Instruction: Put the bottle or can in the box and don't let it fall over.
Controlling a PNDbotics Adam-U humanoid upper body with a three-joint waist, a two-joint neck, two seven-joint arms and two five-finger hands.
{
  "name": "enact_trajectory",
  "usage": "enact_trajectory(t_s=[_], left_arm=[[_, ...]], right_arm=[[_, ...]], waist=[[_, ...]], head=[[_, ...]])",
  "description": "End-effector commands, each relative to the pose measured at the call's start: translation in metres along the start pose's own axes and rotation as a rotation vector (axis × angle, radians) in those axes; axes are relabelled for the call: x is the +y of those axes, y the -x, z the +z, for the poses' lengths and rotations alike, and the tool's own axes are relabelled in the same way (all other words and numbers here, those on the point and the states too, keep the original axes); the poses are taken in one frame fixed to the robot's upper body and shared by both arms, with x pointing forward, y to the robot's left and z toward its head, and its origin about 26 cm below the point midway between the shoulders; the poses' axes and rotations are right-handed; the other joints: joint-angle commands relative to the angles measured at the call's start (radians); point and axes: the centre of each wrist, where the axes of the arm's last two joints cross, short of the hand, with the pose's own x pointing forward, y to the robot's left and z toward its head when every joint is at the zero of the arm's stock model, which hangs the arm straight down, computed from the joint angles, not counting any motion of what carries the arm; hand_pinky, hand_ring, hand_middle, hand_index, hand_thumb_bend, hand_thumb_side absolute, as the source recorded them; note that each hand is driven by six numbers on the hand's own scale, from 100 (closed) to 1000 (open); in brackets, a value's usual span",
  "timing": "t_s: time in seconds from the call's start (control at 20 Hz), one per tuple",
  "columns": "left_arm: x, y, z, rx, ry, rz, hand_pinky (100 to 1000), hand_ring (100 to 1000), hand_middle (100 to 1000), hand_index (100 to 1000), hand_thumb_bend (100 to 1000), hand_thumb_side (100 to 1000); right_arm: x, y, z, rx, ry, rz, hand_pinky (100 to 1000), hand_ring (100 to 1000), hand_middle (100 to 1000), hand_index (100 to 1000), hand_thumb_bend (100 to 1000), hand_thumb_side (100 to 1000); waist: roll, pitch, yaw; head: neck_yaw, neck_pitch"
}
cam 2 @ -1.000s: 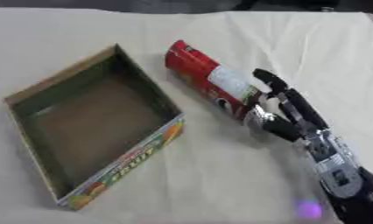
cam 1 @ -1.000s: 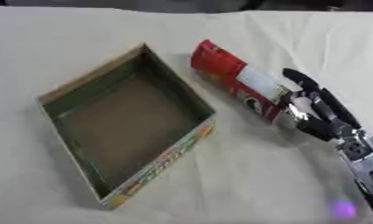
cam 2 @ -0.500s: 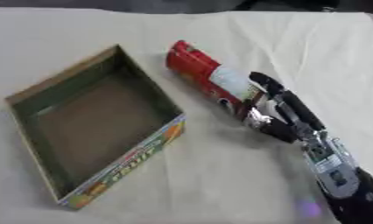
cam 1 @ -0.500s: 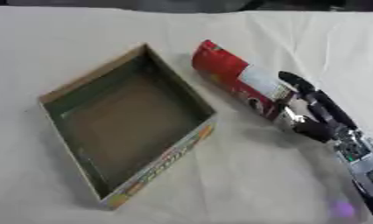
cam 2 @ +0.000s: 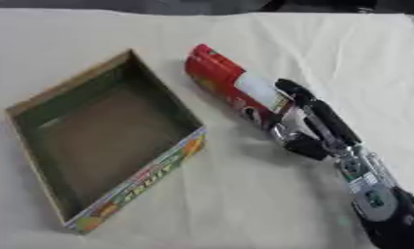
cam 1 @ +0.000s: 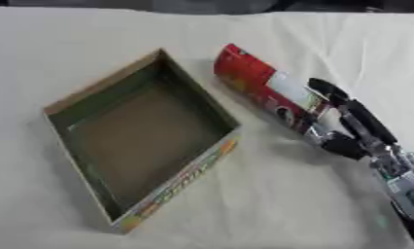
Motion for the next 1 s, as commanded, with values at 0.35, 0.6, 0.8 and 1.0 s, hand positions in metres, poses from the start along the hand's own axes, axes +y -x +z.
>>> enact_trajectory(t_s=[0.35,0.6,0.8,1.0], left_arm=[[0.0021,-0.0071,-0.0045,-0.028,-0.003,0.009,513,820,1000,815,175,873],[0.0022,-0.0068,-0.0044,-0.027,-0.004,0.011,513,821,1000,815,175,873],[0.0023,-0.0067,-0.0043,-0.027,-0.004,0.012,513,821,1000,814,175,873],[0.0023,-0.0066,-0.0042,-0.026,-0.004,0.013,513,821,1000,814,175,872]], right_arm=[[-0.0093,-0.0024,-0.0037,-0.067,0.056,0.134,770,1000,1000,923,100,733],[-0.0077,-0.002,-0.0038,-0.082,0.047,0.172,776,1000,1000,921,100,733],[-0.0066,-0.0018,-0.004,-0.088,0.031,0.193,785,1000,1000,931,100,782],[-0.0058,-0.0017,-0.0046,-0.089,0.0,0.214,787,1000,1000,929,100,793]], waist=[[0.005,0.001,0.001],[0.005,0.001,0.0],[0.005,0.002,0.002],[0.005,0.002,0.002]], head=[[-0.005,-0.017],[-0.004,-0.018],[-0.004,-0.019],[-0.005,-0.019]])
